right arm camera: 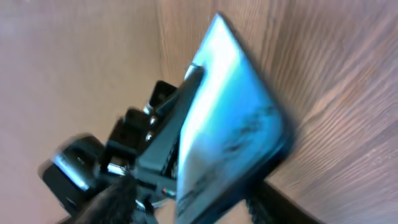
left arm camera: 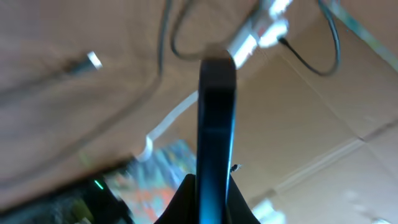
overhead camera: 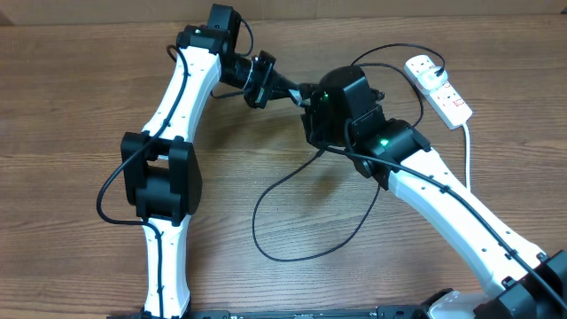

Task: Plug charger to phone and switch on socket

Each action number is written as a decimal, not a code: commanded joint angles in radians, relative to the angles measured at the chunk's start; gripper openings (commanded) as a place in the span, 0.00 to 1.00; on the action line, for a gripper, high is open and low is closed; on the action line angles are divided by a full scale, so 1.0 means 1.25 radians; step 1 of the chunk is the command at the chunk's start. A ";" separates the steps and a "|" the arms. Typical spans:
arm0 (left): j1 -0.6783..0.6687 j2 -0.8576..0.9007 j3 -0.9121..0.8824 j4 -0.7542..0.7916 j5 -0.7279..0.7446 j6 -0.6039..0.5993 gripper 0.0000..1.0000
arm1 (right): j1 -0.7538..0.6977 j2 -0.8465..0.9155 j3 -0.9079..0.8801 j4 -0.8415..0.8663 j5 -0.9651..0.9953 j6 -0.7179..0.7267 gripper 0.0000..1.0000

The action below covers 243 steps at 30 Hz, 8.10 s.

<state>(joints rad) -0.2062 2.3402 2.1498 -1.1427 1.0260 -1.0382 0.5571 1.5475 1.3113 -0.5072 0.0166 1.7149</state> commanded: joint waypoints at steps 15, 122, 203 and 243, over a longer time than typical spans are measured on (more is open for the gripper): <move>0.065 -0.189 0.021 -0.034 -0.308 0.724 0.04 | -0.103 -0.072 0.039 -0.242 -0.228 -0.861 0.91; 0.185 -0.345 0.020 0.048 -0.022 0.572 0.04 | 0.012 0.106 0.283 -0.389 -0.236 -0.916 0.04; 0.168 -0.345 0.019 -0.003 0.302 0.675 0.04 | 0.098 -0.012 0.317 -0.310 -0.397 -0.953 0.04; 0.154 -0.345 0.019 -0.028 0.248 0.682 0.04 | 0.098 0.007 0.318 -0.298 -0.405 -0.959 0.04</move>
<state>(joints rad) -0.0071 1.9232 2.1643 -1.1774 1.3113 -0.2054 0.6712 1.5562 1.6829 -0.8894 -0.4866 0.5228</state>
